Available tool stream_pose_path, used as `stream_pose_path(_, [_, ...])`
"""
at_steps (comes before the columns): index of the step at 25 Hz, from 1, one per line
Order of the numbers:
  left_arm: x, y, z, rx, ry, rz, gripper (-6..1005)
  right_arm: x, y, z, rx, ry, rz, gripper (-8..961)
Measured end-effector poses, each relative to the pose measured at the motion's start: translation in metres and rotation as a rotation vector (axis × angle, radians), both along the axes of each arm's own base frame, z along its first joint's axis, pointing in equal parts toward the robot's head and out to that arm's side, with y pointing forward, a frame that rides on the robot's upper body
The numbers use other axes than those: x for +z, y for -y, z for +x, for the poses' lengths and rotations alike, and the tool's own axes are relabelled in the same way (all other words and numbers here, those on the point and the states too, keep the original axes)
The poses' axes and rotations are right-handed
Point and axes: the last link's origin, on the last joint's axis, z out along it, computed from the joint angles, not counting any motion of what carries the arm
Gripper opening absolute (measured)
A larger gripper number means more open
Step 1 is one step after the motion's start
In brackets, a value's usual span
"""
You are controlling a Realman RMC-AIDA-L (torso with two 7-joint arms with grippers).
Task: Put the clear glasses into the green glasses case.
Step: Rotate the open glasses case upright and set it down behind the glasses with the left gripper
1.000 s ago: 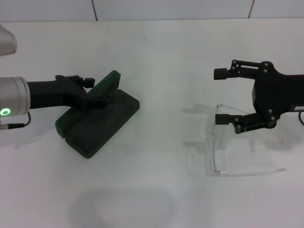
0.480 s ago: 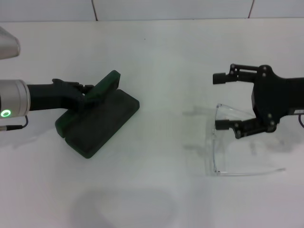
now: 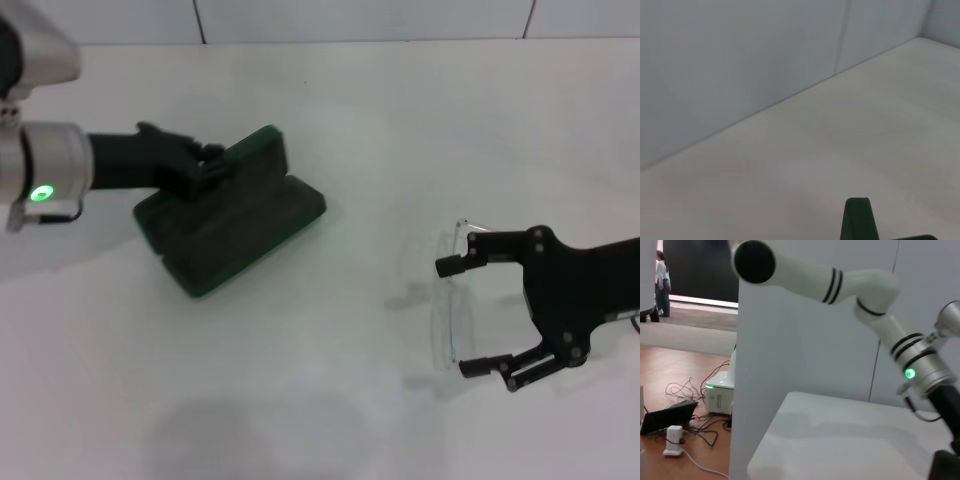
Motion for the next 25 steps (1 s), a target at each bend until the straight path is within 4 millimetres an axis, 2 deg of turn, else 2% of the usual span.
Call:
stream_pose_path(6, [-0.013, -0.017, 0.038, -0.216, -0.078, -0.042, 203, -0.006, 0.006, 0.002, -0.016, -0.009, -0.008, 885])
stream_pose_path(10, [-0.035, -0.02, 0.07, -0.395, -0.157, -0.121, 203, -0.009, 0.01, 0.005, -0.021, -0.015, -0.006, 885])
stream_pose_path(14, [-0.055, -0.018, 0.095, -0.499, -0.191, -0.185, 202, -0.011, 0.012, 0.007, -0.029, -0.019, -0.009, 885])
stream_pose_path(19, [-0.07, -0.015, 0.11, -0.575, -0.221, -0.228, 202, -0.014, 0.018, 0.01, -0.045, -0.026, -0.009, 885])
stream_pose_path(25, [-0.072, -0.017, 0.109, -0.569, -0.228, -0.203, 203, -0.014, 0.018, 0.01, -0.047, -0.028, -0.007, 884])
